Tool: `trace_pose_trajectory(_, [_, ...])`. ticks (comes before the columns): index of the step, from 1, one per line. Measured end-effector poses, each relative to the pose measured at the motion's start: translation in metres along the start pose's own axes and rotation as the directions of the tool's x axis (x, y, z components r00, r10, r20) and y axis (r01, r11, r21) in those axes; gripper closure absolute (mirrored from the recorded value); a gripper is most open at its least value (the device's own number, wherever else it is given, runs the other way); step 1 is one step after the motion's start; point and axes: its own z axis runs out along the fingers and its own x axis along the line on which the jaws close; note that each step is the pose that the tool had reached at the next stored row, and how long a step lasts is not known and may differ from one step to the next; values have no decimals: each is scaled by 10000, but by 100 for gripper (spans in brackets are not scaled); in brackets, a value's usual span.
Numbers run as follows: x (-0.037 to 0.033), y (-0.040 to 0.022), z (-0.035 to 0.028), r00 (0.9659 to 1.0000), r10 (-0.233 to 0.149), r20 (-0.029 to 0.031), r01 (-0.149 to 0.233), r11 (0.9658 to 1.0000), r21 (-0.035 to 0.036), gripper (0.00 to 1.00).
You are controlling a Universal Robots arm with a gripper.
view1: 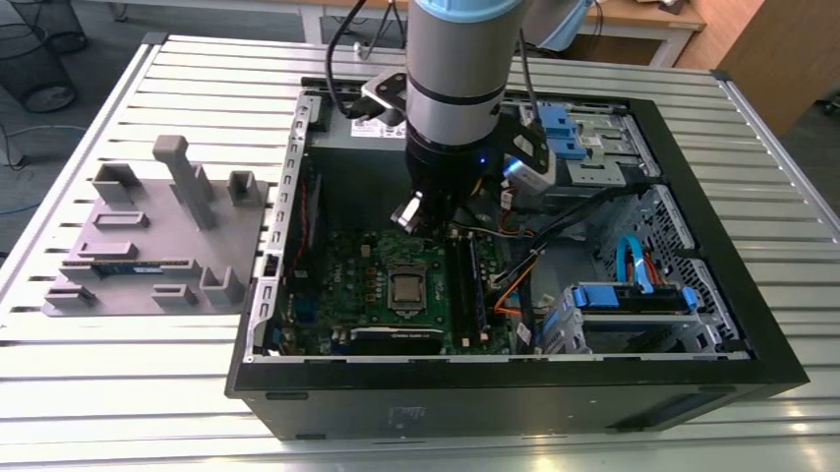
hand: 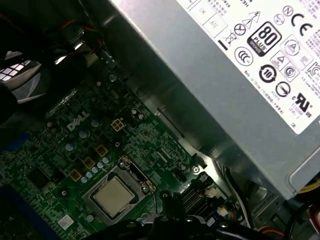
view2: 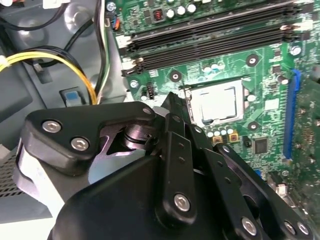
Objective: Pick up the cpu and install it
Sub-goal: 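Install the first cpu locking lever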
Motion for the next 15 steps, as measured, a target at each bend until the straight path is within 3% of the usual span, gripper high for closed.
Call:
trace_pose_trajectory(7, [76,-62,-3,10000,-3,-38,3,10000,36,89])
trace_pose_trajectory(15, [86,-66,4,10000,47,-37,-47,10000,39,89])
